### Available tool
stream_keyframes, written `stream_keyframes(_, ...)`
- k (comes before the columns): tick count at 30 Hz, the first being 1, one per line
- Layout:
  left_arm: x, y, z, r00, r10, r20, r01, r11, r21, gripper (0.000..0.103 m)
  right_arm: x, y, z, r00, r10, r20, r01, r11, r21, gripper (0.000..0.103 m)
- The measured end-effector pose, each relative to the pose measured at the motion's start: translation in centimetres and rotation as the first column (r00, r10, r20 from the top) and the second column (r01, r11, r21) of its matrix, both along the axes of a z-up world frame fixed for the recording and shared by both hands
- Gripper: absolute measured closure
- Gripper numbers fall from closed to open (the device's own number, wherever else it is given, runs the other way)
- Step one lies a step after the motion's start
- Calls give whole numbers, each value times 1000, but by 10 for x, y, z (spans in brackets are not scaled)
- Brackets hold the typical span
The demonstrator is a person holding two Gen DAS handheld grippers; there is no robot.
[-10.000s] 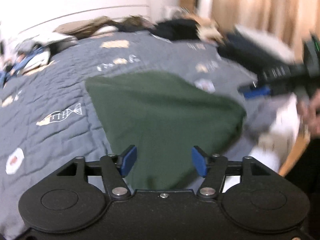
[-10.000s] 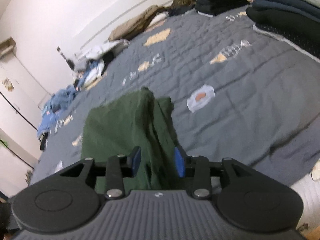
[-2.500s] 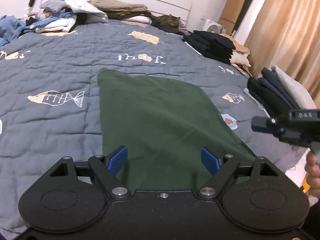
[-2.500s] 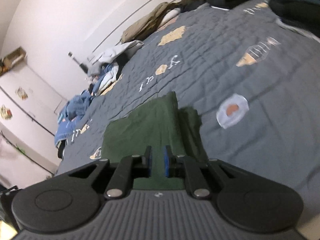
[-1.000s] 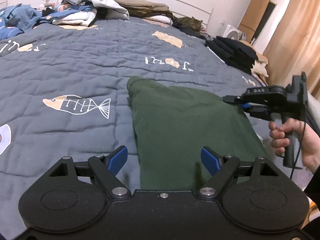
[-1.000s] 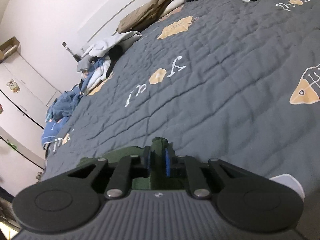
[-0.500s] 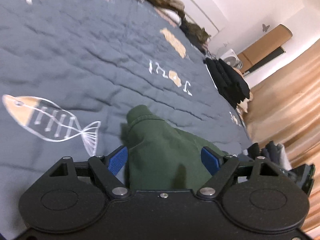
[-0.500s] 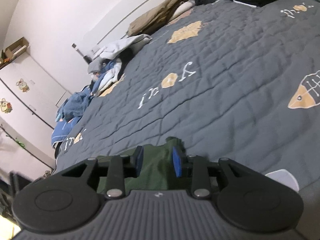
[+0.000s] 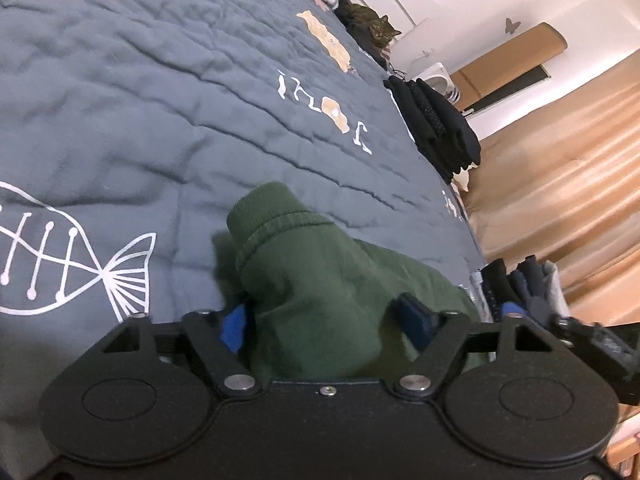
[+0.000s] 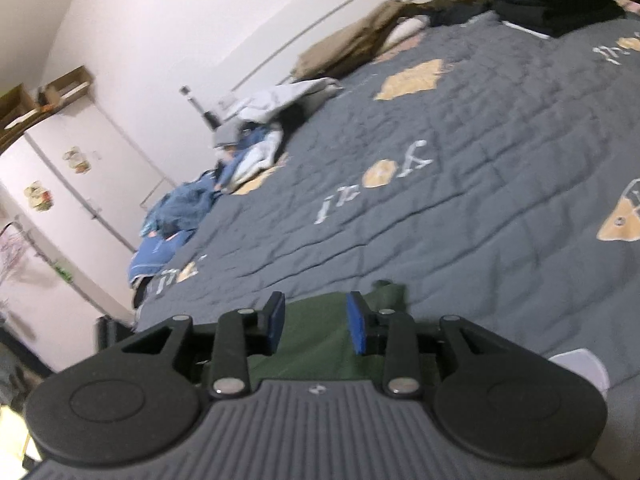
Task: Fold clothes
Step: 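Grasp the shirt sleeve with the left tool while the right tool opens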
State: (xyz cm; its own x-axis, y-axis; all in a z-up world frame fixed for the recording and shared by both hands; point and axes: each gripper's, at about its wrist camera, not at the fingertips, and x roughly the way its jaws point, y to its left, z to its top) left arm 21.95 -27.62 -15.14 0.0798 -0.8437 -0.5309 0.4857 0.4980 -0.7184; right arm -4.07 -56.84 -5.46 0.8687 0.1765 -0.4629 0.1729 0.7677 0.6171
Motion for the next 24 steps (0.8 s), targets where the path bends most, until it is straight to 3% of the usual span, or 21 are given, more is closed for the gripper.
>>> stream_keyframes(1, 0, -1, 0, 1000, 2, 9, -2, 1000, -1, 48, 0, 5, 0, 1000, 22, 3, -22, 1000, 2, 69)
stream_keyframes(3, 0, 0, 2, 1000, 0, 30, 1, 1000, -11, 78, 4, 17, -9, 997, 80, -17, -80, 997, 13, 69)
stream_keyframes(6, -1, 3, 14, 995, 9, 103, -5, 999, -42, 92, 12, 32, -26, 988, 128, -85, -127, 992, 17, 69)
stream_keyframes(9, -7, 2, 29, 981, 12, 193, 4, 997, -82, 95, 15, 38, -40, 981, 144, -132, -144, 989, 10, 69)
stream_keyframes(13, -11, -5, 40, 960, 7, 279, 24, 994, -107, 95, 9, 34, -41, 984, 133, -117, -131, 991, 21, 69)
stream_keyframes(16, 2, -12, 21, 984, 15, 180, -6, 999, -49, 93, 6, 30, -45, 985, 123, -119, -120, 992, 27, 69)
stream_keyframes(19, 16, -4, 0, 996, 54, 74, -54, 999, 5, 67, 7, 29, -50, 984, 123, -126, -118, 992, 48, 69)
stream_keyframes(22, 21, 12, 8, 996, 79, 44, -78, 997, -22, 63, 6, 27, -52, 984, 124, -125, -116, 991, 65, 69)
stream_keyframes(24, 19, 25, 15, 996, 84, 19, -83, 995, -56, 51, 6, 25, -50, 985, 123, -124, -113, 990, 80, 69)
